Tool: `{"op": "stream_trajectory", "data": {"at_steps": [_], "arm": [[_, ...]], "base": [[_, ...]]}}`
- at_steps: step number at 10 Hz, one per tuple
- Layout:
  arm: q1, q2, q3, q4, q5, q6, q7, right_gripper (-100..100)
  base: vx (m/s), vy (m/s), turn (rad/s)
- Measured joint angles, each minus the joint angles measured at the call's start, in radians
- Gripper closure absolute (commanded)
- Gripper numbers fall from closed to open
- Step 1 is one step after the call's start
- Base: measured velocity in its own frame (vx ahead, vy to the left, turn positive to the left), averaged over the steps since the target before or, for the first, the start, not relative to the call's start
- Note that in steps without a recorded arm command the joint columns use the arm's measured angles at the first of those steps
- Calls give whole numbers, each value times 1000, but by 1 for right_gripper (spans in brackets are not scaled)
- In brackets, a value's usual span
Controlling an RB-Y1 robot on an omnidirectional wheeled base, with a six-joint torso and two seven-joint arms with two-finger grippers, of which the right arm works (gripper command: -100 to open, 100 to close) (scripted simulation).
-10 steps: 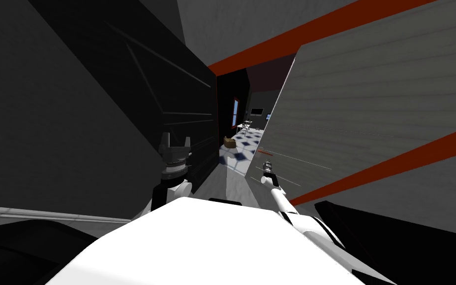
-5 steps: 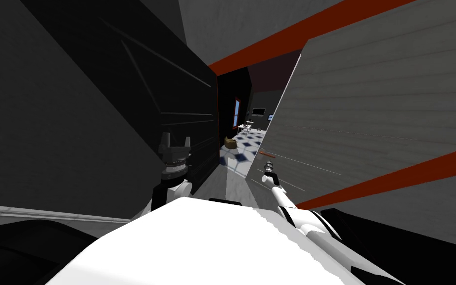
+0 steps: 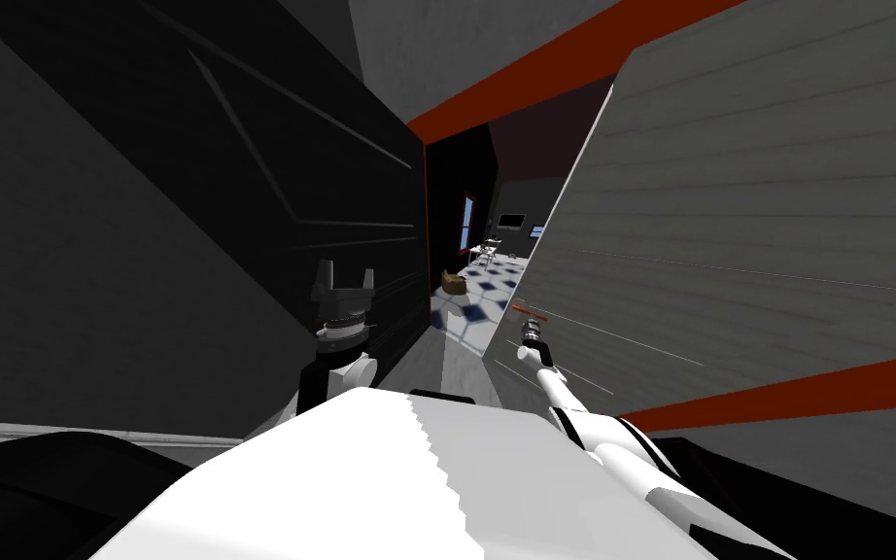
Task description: Pull the door open
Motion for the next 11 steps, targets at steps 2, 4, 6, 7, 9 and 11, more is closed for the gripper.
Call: {"op": "stream_trajectory", "data": {"at_steps": [2,4,6,7,9,11], "arm": [[5,-10,-5,5,-3,-1,-6,-100],[8,-24,-5,15,-4,-5,-21,-100],[7,-25,-5,15,-4,-5,-22,100],[4,-27,-6,13,-4,-7,-22,100],[8,-24,-4,15,-4,-4,-21,100],[9,-23,-4,16,-4,-3,-21,100]], "base": [[215,-89,59],[134,-53,28],[-18,8,-5],[-27,12,4],[-15,6,-1],[-60,-4,39]]}}
